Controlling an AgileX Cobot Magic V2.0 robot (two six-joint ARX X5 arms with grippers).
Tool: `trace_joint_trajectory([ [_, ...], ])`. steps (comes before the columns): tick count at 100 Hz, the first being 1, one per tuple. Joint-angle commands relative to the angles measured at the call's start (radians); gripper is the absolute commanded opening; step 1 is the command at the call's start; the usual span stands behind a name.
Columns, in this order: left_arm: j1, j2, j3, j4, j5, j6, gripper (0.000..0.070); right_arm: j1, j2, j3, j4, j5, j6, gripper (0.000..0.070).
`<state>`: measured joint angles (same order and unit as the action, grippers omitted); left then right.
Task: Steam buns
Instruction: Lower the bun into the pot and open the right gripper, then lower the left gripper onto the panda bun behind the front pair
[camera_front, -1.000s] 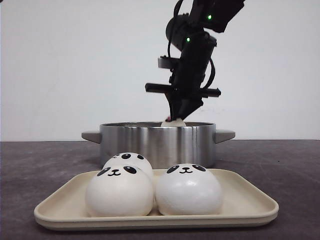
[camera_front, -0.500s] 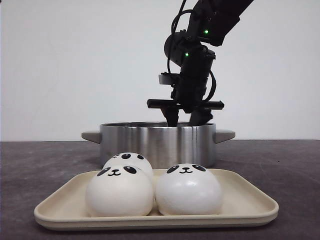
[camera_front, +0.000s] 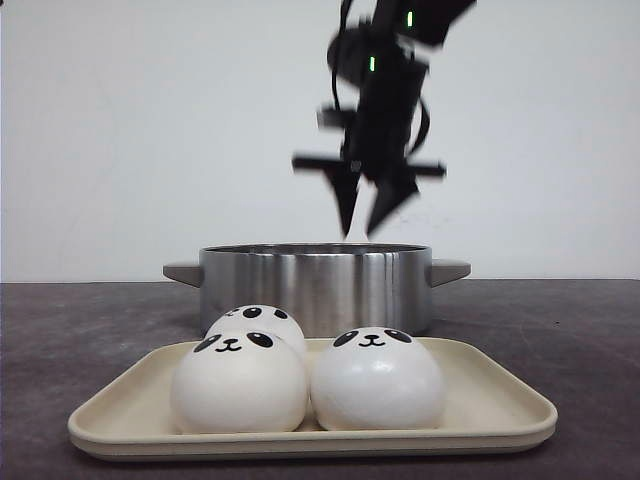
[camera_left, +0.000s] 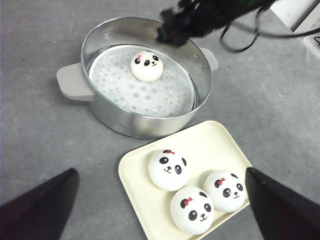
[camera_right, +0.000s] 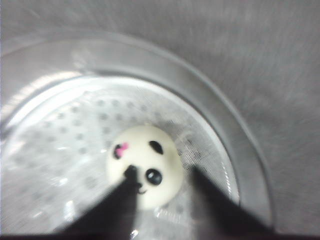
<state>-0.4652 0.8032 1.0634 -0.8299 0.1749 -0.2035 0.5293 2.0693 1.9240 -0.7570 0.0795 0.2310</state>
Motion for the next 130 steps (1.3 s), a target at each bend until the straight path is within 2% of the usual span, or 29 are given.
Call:
trace_joint_trajectory([
  [1, -0.006, 0.023, 0.024, 0.016, 0.008, -0.037, 0.0678, 0.039, -0.087, 0.043, -0.005, 0.0, -0.041, 0.001],
  [14, -0.008, 0.079, 0.024, 0.016, 0.042, -0.098, 0.0678, 0.09, -0.248, 0.043, -0.034, 0.013, -0.041, 0.001],
  [26, -0.032, 0.165, 0.024, 0.016, 0.085, -0.135, 0.0678, 0.143, -0.404, 0.043, -0.072, 0.062, -0.057, 0.001],
  [37, -0.075, 0.264, 0.024, 0.023, 0.084, -0.156, 0.068, 0.19, -0.543, 0.043, -0.12, 0.105, -0.068, 0.001],
  [62, -0.144, 0.492, 0.024, 0.125, 0.077, -0.238, 0.068, 0.272, -0.783, 0.043, -0.23, 0.133, -0.084, 0.0009],
  [74, -0.155, 0.591, 0.024, 0.18, 0.051, -0.262, 0.0679, 0.28, -0.856, 0.043, -0.24, 0.165, -0.082, 0.0009],
  [93, -0.169, 0.73, 0.024, 0.245, 0.006, -0.285, 0.0679, 0.28, -0.93, 0.043, -0.248, 0.168, -0.08, 0.0009],
  [110, -0.183, 0.831, 0.024, 0.303, -0.023, -0.325, 0.0679, 0.28, -0.955, 0.042, -0.286, 0.245, -0.064, 0.0009],
  [130, -0.195, 0.904, 0.024, 0.376, -0.044, -0.389, 0.0678, 0.28, -0.955, 0.041, -0.33, 0.252, -0.048, 0.0009],
])
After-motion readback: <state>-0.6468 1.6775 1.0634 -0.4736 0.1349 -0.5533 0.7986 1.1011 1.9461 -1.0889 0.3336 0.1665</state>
